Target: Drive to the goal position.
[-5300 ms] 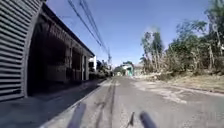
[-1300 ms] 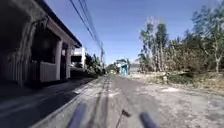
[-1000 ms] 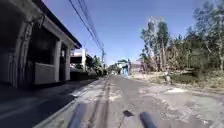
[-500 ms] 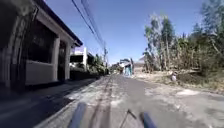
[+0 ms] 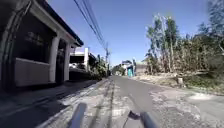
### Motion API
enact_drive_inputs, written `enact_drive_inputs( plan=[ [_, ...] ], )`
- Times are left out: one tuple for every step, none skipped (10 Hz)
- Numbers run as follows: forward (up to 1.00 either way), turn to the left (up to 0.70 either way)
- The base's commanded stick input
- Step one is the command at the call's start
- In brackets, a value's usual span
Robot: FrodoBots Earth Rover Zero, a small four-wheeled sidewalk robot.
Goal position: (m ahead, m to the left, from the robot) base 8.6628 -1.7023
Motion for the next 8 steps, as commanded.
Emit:
enact_drive_inputs(
  plan=[
    [0.85,0.0],
    [0.85,0.0],
    [0.85,0.0],
    [0.85,0.0],
    [0.85,0.0],
    [0.85,0.0],
    [0.85,0.0],
    [0.85,0.0]
  ],
)
